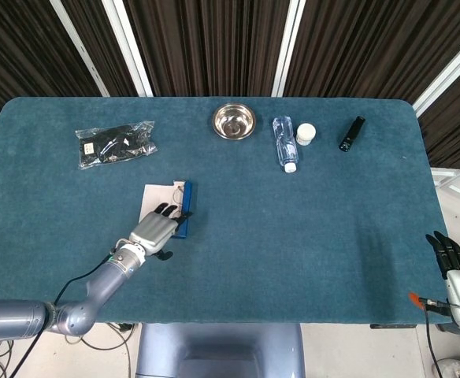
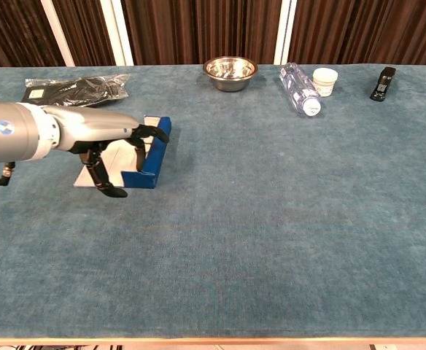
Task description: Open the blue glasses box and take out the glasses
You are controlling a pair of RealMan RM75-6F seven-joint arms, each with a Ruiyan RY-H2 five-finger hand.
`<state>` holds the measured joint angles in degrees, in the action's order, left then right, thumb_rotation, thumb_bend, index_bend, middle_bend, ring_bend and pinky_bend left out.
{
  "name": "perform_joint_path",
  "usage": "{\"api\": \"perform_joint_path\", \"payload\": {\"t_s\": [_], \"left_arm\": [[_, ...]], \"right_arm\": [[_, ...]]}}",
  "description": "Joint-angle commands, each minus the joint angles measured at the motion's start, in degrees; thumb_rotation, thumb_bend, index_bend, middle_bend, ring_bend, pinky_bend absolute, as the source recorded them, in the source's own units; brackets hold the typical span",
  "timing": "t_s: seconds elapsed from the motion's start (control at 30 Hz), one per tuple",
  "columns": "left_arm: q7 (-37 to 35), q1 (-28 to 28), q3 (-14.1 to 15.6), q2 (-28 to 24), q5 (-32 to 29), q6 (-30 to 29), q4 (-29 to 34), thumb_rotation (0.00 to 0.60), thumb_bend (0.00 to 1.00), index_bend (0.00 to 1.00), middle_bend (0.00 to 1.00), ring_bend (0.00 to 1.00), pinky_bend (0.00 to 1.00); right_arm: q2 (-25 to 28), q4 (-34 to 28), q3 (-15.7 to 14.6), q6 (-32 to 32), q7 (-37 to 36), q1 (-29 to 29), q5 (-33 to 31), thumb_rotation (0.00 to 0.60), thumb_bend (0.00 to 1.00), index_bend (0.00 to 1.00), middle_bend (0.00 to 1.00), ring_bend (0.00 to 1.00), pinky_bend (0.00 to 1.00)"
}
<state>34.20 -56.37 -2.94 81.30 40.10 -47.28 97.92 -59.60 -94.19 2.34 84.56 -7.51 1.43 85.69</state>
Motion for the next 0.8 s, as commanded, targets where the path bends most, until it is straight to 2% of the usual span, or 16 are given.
{"api": "perform_joint_path", "payload": {"t_s": [0.03, 0.8], "left_arm": [[-0.05, -0.49, -0.29, 0.49, 0.01, 0.02, -0.16, 0.6, 0.22, 0.01, 0.33, 0.0, 0.02], [1.36, -4.7, -0.9, 5.52, -0.66, 0.29, -5.42, 0.6, 0.23, 0.01, 0.34, 0.0, 0.02]], "right_arm": [[0.02, -0.04, 0.01, -0.04, -0.04, 0.0, -0.05, 0.6, 0.2, 0.0, 0.0, 0.0, 0.2], [0.16, -0.19, 0.03, -0.29, -0.41, 0.04, -0.21, 0.6, 0.2, 0.0, 0.0, 0.0, 0.2]]}}
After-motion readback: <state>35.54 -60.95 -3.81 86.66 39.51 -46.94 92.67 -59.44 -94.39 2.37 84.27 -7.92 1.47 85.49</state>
